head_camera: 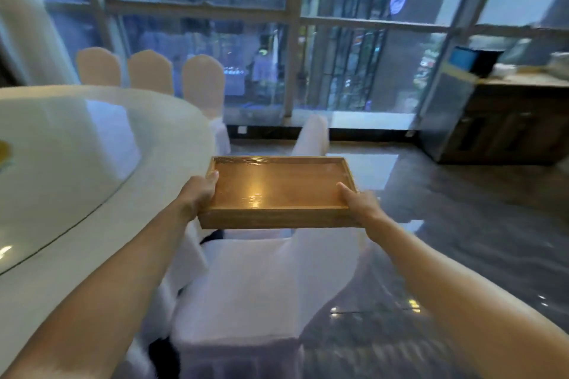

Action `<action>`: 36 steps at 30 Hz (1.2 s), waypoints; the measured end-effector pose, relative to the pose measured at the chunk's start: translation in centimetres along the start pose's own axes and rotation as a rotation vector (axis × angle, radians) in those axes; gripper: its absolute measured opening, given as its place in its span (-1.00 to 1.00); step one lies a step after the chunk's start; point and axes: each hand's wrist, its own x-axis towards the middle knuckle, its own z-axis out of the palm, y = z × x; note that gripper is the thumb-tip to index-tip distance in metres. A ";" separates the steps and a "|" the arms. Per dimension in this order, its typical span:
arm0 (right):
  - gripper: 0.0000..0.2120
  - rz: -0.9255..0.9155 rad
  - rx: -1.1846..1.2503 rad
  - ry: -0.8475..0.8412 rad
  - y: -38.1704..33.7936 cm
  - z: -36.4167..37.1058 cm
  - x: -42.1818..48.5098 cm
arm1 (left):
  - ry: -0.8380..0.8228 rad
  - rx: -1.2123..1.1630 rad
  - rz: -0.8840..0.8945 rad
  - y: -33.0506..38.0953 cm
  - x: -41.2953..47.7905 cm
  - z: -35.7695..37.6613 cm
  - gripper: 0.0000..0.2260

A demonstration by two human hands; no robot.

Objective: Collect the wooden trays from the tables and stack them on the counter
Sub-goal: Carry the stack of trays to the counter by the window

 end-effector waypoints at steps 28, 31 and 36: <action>-0.52 0.282 0.212 0.658 14.5 -41.7 28.3 | -0.559 0.106 0.345 35.5 10.6 55.0 -0.51; -0.52 0.285 0.206 0.692 14.4 -45.4 34.0 | -0.568 0.108 0.362 40.2 13.6 60.2 -0.51; -0.61 0.314 0.203 0.727 15.5 -51.9 41.6 | -0.607 0.118 0.350 46.3 16.6 68.9 -0.50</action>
